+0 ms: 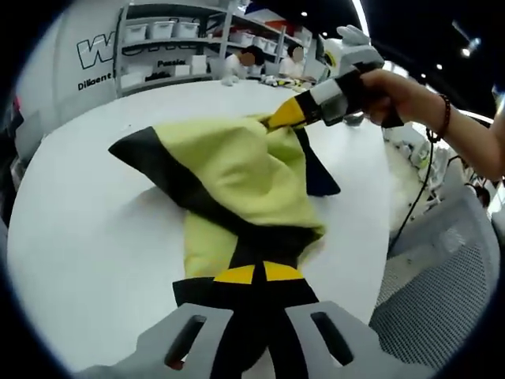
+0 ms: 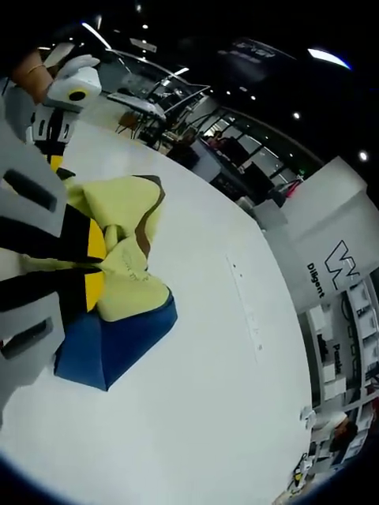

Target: Fold the garment on the visible template until the final outline fits inside the template.

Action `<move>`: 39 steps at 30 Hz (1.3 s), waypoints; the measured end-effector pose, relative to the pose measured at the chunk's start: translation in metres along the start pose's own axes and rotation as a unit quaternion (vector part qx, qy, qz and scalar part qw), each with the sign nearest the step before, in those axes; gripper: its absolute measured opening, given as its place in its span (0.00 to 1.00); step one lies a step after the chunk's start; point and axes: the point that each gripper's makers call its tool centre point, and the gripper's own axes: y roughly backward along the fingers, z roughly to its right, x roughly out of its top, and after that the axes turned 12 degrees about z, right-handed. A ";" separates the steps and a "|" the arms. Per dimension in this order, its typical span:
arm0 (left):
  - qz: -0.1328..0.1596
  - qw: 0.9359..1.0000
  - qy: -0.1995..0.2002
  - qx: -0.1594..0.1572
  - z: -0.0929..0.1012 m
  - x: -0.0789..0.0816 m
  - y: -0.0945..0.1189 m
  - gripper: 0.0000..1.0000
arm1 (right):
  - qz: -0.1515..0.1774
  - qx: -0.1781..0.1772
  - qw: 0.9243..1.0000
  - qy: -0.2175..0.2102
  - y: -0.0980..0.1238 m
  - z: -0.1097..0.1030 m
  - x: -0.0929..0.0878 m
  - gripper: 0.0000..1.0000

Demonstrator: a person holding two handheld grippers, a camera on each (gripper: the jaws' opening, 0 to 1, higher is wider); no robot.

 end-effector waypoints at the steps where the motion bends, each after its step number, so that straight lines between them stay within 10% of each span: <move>1: 0.004 1.000 0.006 0.005 -0.002 0.002 0.003 0.04 | 0.002 -0.001 1.000 0.000 0.001 0.001 0.001 0.00; 20: 0.075 0.990 0.025 0.118 -0.077 0.041 0.066 0.03 | 0.007 -0.016 0.999 0.028 0.005 0.011 0.008 0.00; 25: 0.045 0.980 0.012 0.192 -0.120 0.034 0.091 0.03 | 0.002 -0.022 0.999 0.034 0.006 0.017 0.008 0.00; 39: 0.022 0.961 0.003 0.277 -0.179 0.031 0.126 0.03 | 0.005 -0.045 0.999 0.001 0.009 0.034 0.009 0.00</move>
